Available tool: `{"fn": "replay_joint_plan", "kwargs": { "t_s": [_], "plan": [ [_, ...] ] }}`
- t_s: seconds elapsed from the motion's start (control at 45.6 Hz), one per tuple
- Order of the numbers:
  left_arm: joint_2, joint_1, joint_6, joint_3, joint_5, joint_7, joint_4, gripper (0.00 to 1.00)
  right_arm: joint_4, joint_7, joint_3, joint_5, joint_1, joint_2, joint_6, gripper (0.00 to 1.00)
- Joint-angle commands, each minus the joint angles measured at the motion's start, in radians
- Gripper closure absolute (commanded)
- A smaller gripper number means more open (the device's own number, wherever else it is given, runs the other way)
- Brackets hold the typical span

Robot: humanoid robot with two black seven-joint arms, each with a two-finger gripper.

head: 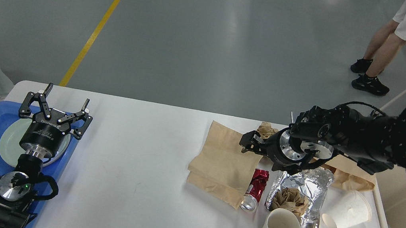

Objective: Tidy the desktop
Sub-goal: 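Lower the right gripper onto the flat brown paper sheet, then grasp the flat brown paper sheet with the right gripper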

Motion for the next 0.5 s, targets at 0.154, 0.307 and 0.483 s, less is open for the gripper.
{"fn": "replay_joint_plan", "kwargs": {
  "t_s": [0.154, 0.307, 0.483],
  "plan": [
    [0.0, -0.002, 0.0, 0.0, 0.0, 0.0, 0.0, 0.04, -0.032, 0.0, 0.066, -0.004, -0.06, 0.024, -0.103, 0.0],
    [0.0, -0.002, 0.0, 0.0, 0.002, 0.0, 0.0, 0.04, -0.11, 0.0, 0.078, -0.085, -0.134, 0.07, -0.121, 0.0],
    [0.0, 0.0, 0.0, 0.001, 0.0, 0.0, 0.0, 0.04, -0.174, 0.0, 0.123, -0.159, -0.191, 0.088, -0.142, 0.0]
  ]
}}
